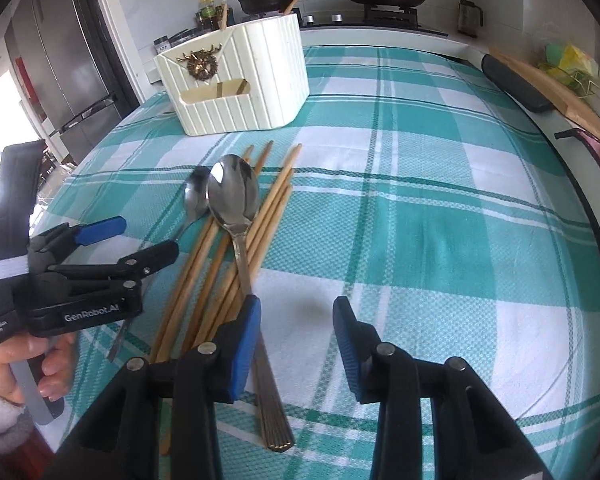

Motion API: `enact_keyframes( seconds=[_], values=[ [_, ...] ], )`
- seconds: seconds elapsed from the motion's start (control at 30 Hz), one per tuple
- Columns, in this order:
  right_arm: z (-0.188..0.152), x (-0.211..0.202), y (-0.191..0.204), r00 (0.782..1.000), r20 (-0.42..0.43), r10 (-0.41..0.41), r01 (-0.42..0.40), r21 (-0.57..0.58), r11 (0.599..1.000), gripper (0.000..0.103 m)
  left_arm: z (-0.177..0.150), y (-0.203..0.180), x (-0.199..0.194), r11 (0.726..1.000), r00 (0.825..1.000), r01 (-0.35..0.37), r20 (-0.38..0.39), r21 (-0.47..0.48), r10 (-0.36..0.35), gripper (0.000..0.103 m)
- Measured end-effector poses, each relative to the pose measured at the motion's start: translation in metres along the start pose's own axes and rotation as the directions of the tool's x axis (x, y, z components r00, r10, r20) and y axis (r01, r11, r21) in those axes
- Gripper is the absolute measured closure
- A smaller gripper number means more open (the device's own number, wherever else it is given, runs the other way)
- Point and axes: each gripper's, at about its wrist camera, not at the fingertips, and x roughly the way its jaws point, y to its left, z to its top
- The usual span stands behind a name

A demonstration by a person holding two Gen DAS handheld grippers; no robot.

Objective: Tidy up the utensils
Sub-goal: 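Move the right tool to the steel spoon and grasp it, then lift the spoon with the right tool and set it apart from the chopsticks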

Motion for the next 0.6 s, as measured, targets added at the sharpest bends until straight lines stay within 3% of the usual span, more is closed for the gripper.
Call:
enact_keyframes(
  seconds=[0.1, 0.17, 0.3, 0.53, 0.6],
  values=[
    [0.010, 0.007, 0.010, 0.999, -0.021, 0.043, -0.044, -0.026, 0.999, 0.068, 0.000, 0.000, 0.000, 1.000, 1.000, 0.001, 0.000, -0.001, -0.001, 0.013],
    [0.017, 0.016, 0.012, 0.998, -0.032, 0.056, -0.057, -0.035, 0.998, 0.081, 0.000, 0.000, 0.000, 1.000, 1.000, 0.001, 0.000, -0.001, -0.001, 0.013],
    [0.029, 0.031, 0.016, 0.998, -0.033, 0.048, -0.050, -0.073, 0.996, 0.082, 0.000, 0.000, 0.000, 1.000, 1.000, 0.001, 0.000, -0.001, -0.001, 0.013],
    [0.033, 0.041, 0.037, 0.997, -0.061, -0.039, 0.025, -0.218, 0.976, 0.083, 0.000, 0.000, 0.000, 1.000, 1.000, 0.001, 0.000, -0.001, -0.001, 0.013],
    [0.032, 0.040, 0.044, 0.995, -0.072, -0.068, 0.048, -0.258, 0.965, 0.090, 0.000, 0.000, 0.000, 1.000, 1.000, 0.001, 0.000, -0.001, -0.001, 0.013]
  ],
)
